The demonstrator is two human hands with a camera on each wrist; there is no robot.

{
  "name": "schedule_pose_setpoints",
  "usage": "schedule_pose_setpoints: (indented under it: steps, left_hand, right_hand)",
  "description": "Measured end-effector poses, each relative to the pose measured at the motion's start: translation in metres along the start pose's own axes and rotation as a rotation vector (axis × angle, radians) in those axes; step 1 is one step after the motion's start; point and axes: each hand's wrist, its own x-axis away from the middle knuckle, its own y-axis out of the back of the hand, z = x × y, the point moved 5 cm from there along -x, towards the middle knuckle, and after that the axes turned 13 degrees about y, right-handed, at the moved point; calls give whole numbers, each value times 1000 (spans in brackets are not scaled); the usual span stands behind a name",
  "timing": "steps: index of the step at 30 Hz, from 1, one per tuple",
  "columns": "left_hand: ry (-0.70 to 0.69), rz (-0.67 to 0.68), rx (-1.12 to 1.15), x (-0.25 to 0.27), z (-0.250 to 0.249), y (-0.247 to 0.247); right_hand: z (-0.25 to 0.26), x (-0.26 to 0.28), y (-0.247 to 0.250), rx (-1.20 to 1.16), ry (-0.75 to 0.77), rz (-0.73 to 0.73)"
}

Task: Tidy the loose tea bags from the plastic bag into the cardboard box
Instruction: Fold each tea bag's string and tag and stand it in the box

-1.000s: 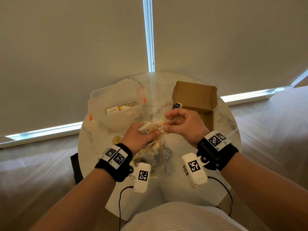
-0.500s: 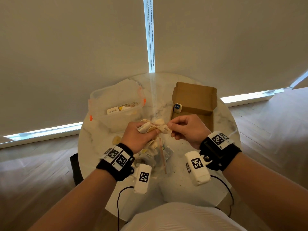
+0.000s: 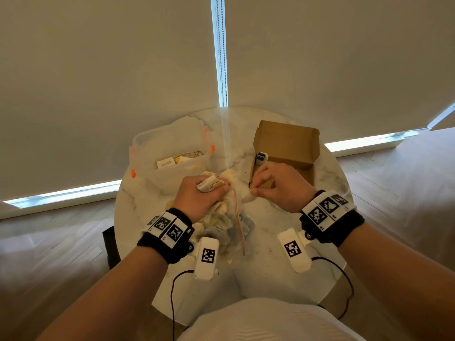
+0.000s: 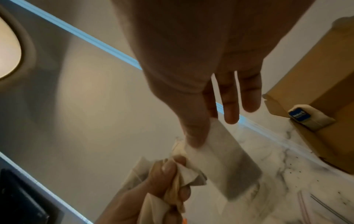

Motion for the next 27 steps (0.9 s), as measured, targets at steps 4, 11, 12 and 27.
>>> schedule_pose_setpoints:
  steps: [4,11,12,27]
  left_hand:
    - [-50,110,-51,0,-7,-5]
    - [-38,199,-67,2,-2,-14]
    - [-30,178,-59,1,-1,-13]
    - [141,57,24,-31,20,-8]
  right_hand:
    - [14,-5,-3,-121,56,8]
    - [5,-18,-6,-213,40,-120]
    - [2,-18,-7,-219,39,-141]
    - [-90,-54,20,-198,-258,-218]
